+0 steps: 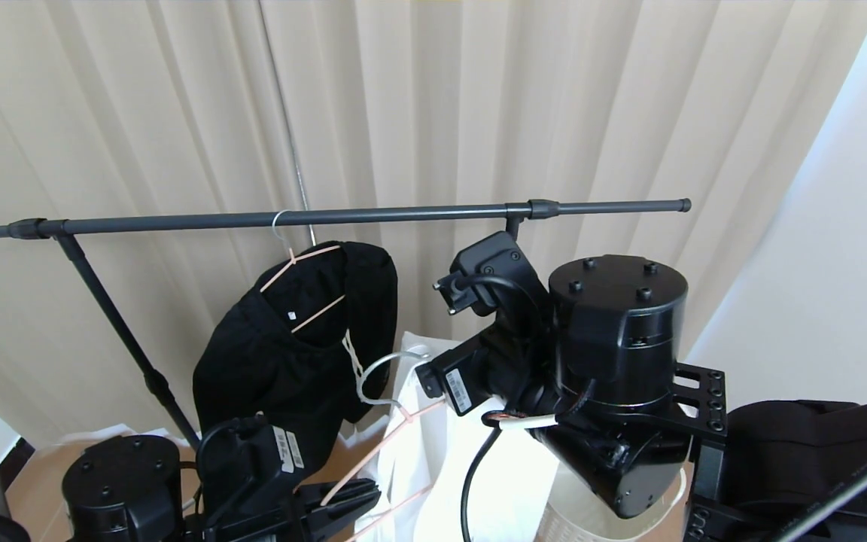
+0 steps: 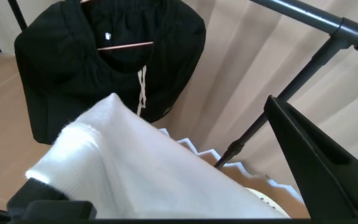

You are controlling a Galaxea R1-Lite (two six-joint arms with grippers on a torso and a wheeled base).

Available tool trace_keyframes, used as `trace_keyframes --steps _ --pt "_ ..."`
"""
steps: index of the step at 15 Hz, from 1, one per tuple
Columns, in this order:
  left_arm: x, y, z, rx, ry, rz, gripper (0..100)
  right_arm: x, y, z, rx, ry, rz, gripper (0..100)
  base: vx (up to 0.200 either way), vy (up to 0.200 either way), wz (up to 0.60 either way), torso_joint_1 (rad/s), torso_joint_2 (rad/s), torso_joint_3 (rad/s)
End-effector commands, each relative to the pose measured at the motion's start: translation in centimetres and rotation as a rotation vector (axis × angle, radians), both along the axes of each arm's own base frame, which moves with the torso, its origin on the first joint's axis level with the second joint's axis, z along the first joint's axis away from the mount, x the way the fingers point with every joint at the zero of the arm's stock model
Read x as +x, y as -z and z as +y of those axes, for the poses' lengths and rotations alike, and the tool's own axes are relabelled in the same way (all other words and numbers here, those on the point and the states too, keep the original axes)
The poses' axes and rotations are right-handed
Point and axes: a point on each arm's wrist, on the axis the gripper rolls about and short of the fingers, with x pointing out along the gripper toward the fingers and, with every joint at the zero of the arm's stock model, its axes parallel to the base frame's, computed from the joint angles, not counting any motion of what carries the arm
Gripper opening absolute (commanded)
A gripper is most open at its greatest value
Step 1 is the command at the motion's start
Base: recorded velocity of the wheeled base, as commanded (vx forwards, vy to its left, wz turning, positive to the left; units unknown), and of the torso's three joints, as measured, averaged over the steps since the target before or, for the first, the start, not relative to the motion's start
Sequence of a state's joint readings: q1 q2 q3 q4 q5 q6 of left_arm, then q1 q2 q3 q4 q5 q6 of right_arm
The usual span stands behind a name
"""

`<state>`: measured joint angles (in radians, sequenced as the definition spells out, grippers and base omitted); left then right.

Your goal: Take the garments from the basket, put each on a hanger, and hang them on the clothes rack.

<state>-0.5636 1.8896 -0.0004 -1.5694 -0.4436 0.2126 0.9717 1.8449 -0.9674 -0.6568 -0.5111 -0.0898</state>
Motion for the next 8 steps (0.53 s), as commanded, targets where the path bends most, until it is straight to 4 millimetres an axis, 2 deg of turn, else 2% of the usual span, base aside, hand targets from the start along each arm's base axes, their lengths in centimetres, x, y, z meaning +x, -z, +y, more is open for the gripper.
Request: trace_keyframes --steps 1,8 --pt "0.15 -0.04 -0.04 -0.009 -0.006 0.005 0 -0.06 0.28 0.04 -0.009 0.002 0.004 100 0.0 0.0 0.0 0.0 0.0 0.0" --pt "1.13 0.51 0.12 0.0 -0.07 0.026 0 -0.89 0.16 0.06 -0.032 -0.003 -0.008 100 0.0 0.0 0.0 0.0 0.0 0.0"
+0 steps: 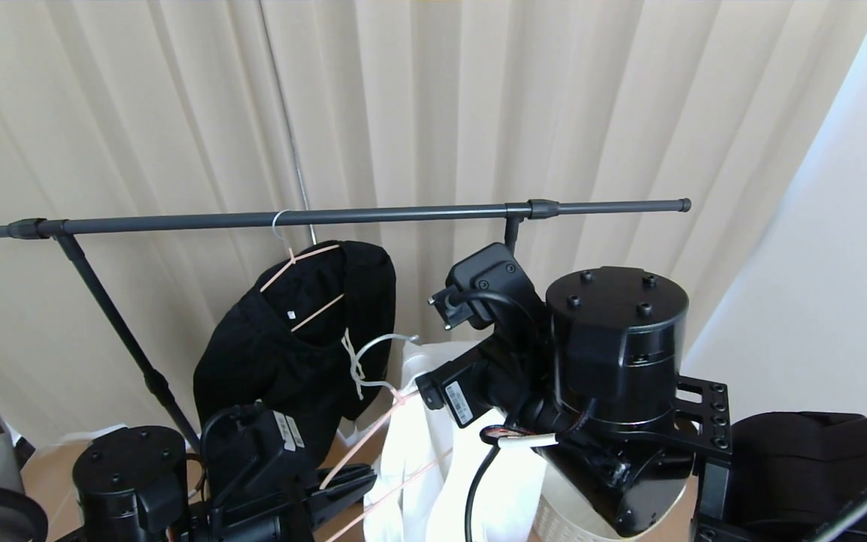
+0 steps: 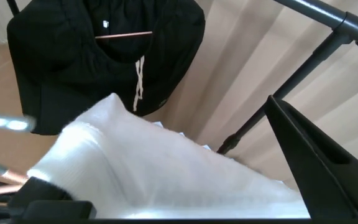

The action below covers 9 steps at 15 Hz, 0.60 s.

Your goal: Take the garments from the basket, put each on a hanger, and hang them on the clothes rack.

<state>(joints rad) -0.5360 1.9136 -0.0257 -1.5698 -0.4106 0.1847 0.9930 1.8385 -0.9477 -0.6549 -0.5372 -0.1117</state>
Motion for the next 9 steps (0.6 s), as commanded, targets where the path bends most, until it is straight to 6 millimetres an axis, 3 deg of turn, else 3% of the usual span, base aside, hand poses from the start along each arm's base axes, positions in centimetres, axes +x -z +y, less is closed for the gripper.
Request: trace_keyframes --steps 1,9 --pt "0.45 0.22 -0.1 0.0 -0.02 0.007 0 -0.36 -0.36 -0.2 0.007 -0.006 -0.005 100 0.0 0.0 0.0 0.0 0.0 0.0" --pt "0.77 -0.75 0.44 -0.035 -0.051 -0.022 0 -0.7 0.2 -0.73 -0.025 -0.009 0.003 100 0.0 0.0 0.0 0.0 0.0 0.0"
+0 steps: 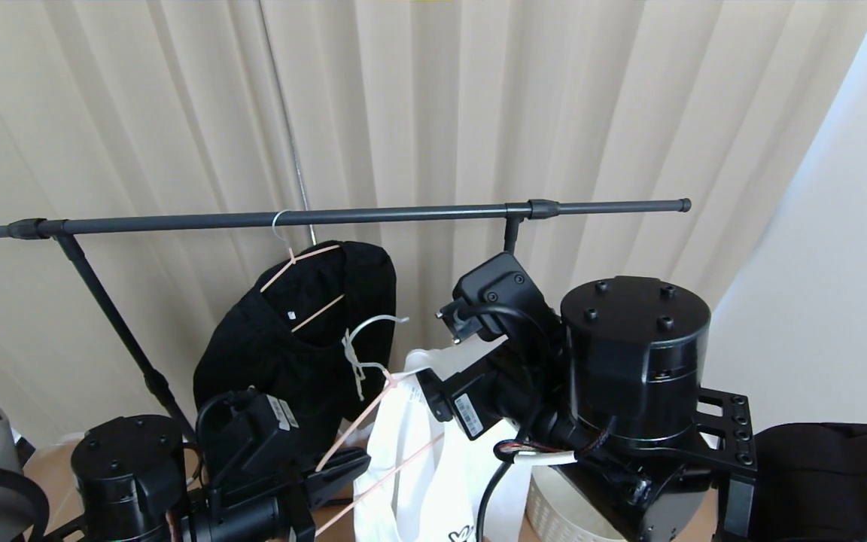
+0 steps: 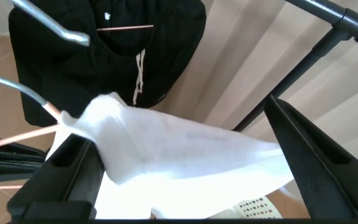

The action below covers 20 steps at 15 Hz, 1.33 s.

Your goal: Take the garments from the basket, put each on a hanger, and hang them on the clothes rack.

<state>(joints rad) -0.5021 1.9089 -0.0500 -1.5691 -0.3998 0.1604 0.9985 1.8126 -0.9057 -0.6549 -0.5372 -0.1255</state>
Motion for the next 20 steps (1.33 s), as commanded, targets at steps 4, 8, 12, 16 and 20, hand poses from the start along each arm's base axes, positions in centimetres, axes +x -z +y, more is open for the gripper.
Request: trace_keyframes --steps 4,8,12,16,20 --pt "0.0 -0.6 0.2 -0.024 -0.008 -0.015 0 -0.8 -0.8 -0.9 0.018 -0.014 -0.009 100 0.0 0.0 0.0 0.0 0.0 0.0" --pt "0.0 -0.7 0.2 -0.026 -0.008 -0.018 0 -1.5 -1.3 -2.0 0.014 -0.047 -0.013 100 0.0 0.0 0.0 0.0 0.0 0.0" --pt "0.2 -0.8 0.3 -0.029 -0.018 -0.022 0 -2.1 -1.9 -2.4 0.034 -0.099 -0.017 100 0.0 0.0 0.0 0.0 0.0 0.0" --pt "0.4 -0.8 0.6 -0.042 -0.034 -0.007 0 -2.8 -2.5 -3.9 0.016 -0.19 0.011 100 0.0 0.0 0.0 0.0 0.0 0.0" --pt "0.5 -0.9 2.3 -0.077 0.05 0.01 0 -0.1 -5.5 -10.8 -0.123 -0.403 0.119 100 0.0 0.0 0.0 0.0 0.0 0.0"
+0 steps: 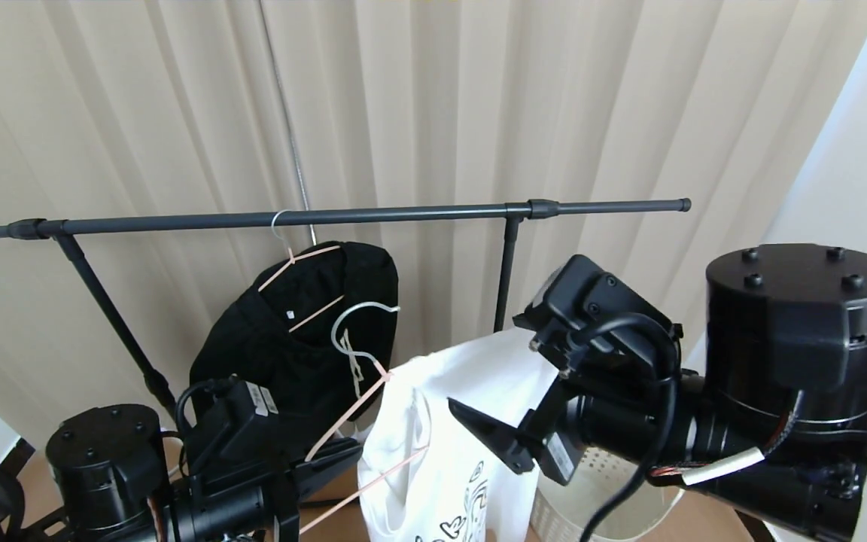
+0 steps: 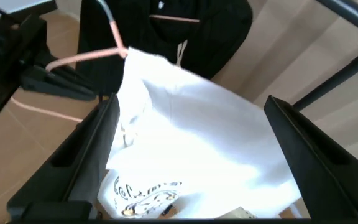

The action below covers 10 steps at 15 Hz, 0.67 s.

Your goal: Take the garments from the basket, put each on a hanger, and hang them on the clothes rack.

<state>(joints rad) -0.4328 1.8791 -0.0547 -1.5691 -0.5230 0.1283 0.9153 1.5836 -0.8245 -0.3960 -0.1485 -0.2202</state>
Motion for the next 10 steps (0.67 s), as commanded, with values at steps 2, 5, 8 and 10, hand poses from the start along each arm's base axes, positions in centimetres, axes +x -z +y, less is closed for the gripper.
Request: trace_keyframes --steps 2,5,8,10 --pt "0.2 -0.1 1.5 -0.015 0.013 -0.001 0 2.6 -3.9 -6.9 -0.083 -0.159 0.014 100 0.0 0.0 0.0 0.0 0.0 0.0" --pt "-0.1 0.1 1.6 0.029 0.053 -0.048 0 5.2 -5.7 -10.3 -0.241 -0.337 0.108 100 0.0 0.0 0.0 0.0 0.0 0.0" --pt "-0.5 0.1 0.9 0.048 0.101 -0.077 0 7.3 -6.7 -11.4 -0.322 -0.499 0.169 100 0.0 0.0 0.0 0.0 0.0 0.0" --pt "-0.6 0.0 0.1 0.043 0.14 -0.093 0 8.3 -6.2 -10.8 -0.322 -0.519 0.219 100 0.0 0.0 0.0 0.0 0.0 0.0"
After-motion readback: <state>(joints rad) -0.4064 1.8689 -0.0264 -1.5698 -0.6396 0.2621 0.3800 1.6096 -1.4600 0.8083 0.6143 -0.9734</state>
